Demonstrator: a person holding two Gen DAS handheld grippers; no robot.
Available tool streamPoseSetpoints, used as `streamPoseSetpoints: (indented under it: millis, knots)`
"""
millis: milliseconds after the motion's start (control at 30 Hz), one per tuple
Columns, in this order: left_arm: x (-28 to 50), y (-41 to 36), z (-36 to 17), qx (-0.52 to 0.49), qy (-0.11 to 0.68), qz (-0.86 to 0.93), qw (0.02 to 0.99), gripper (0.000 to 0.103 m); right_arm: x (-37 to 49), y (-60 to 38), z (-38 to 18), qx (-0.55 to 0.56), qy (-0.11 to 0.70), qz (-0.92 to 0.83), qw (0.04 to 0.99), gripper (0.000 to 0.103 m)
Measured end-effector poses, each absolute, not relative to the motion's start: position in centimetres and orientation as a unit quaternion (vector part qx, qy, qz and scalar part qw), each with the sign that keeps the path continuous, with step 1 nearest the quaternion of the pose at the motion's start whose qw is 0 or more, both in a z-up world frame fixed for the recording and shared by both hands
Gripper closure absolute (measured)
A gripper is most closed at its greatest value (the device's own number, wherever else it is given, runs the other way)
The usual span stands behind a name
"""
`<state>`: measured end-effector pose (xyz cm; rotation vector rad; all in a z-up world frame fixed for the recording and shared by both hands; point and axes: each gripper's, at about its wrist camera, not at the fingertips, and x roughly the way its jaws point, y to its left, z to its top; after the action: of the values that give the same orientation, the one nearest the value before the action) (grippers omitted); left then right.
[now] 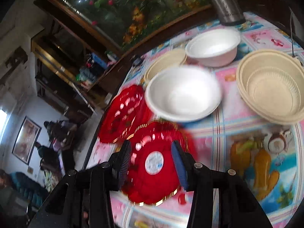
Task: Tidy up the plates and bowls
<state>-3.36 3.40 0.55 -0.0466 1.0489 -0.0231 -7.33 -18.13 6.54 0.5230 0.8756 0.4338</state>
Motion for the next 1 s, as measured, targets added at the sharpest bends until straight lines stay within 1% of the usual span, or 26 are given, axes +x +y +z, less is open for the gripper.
streamPoseSetpoints:
  millis: [167,300,367,467,567,667,767,800,833,867,900,933,1000]
  knots:
    - [-5.4,4.9,2.1,-0.064,0.467,-0.033,0.881,0.0,-7.5,-16.1,7.4,0.224,0.435,0.269,0.829,0.054]
    - [-7.3,5.6,4.9,-0.043,0.421,-0.026,0.905,0.0,-5.9,-14.2,8.1,0.195,0.433,0.284,0.833,0.054]
    - [-7.6,6.1,6.0,-0.038,0.412,-0.025,0.91,0.0,-5.0,-13.3,8.5,0.194,0.433,0.292,0.83,0.054]
    - [-7.2,6.9,6.5,-0.034,0.405,-0.025,0.913,0.0,-4.4,-12.5,9.0,0.171,0.417,0.292,0.843,0.054]
    - [-6.1,9.0,6.7,-0.075,0.395,-0.033,0.915,0.0,-3.4,-11.6,8.9,0.145,0.412,0.27,0.858,0.054]
    - [-3.4,10.8,7.0,-0.105,0.425,-0.05,0.898,0.0,-1.0,-11.0,8.1,0.139,0.439,0.253,0.851,0.054]
    - [-0.9,11.6,7.6,-0.097,0.424,-0.037,0.9,0.001,1.5,-11.2,7.5,0.17,0.458,0.25,0.836,0.064]
    - [0.2,11.9,7.5,-0.102,0.428,-0.037,0.897,0.005,2.5,-11.2,7.2,0.18,0.462,0.244,0.833,0.064]
    - [1.2,12.2,7.3,-0.11,0.435,-0.041,0.893,0.019,3.2,-11.2,7.1,0.188,0.463,0.242,0.832,0.064]
    - [2.5,12.6,6.8,-0.12,0.446,-0.042,0.886,0.038,4.1,-11.0,6.8,0.197,0.464,0.243,0.829,0.064]
    - [3.4,12.8,6.4,-0.127,0.454,-0.043,0.881,0.048,4.8,-10.8,6.6,0.199,0.467,0.242,0.827,0.064]
    - [4.2,13.0,5.8,-0.134,0.464,-0.046,0.875,0.062,5.3,-10.5,6.3,0.196,0.471,0.234,0.827,0.064]
    - [5.6,13.4,5.1,-0.149,0.474,-0.049,0.866,0.063,6.4,-10.1,5.5,0.197,0.472,0.219,0.831,0.064]
